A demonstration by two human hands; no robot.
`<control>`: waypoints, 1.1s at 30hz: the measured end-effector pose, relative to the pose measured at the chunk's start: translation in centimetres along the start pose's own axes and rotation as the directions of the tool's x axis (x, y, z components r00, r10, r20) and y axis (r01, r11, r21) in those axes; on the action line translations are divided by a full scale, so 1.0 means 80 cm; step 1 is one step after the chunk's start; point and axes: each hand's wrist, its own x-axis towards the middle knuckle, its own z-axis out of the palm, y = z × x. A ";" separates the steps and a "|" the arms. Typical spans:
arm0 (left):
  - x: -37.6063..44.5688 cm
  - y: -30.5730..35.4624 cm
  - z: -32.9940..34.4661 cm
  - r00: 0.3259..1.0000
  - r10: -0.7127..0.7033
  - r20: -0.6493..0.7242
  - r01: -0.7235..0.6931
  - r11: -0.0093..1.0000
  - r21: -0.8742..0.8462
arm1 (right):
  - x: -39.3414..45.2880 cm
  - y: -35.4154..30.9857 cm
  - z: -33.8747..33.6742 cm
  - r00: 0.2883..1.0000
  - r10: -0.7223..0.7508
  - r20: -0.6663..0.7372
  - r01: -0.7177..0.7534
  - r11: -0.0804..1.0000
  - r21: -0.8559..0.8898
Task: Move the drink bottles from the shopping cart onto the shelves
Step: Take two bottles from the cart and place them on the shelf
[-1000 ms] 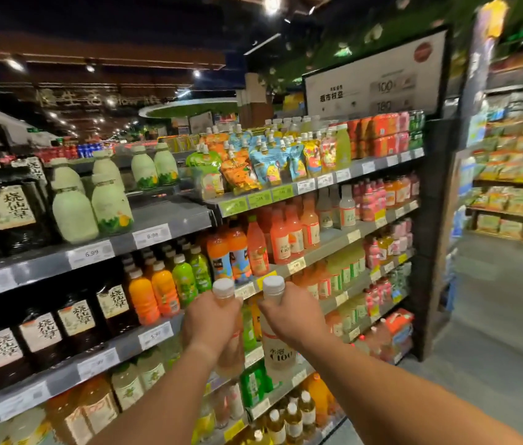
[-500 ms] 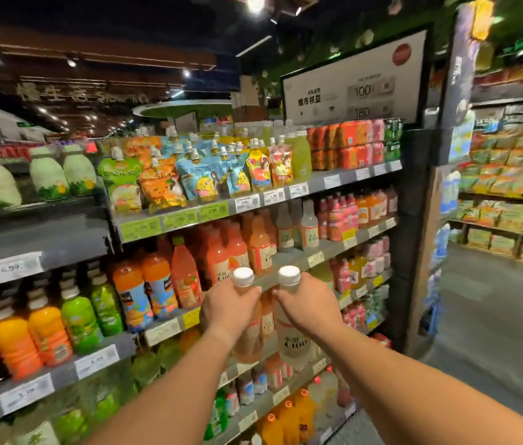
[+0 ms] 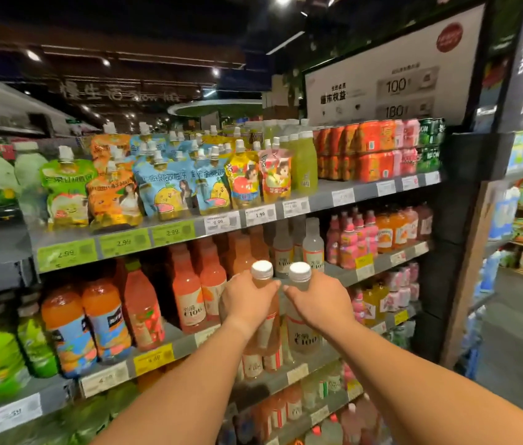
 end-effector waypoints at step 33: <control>0.198 0.052 0.151 0.906 -0.380 -0.188 0.423 0.838 0.346 | 0.303 0.083 0.108 0.932 -0.177 0.317 0.141 0.981 0.133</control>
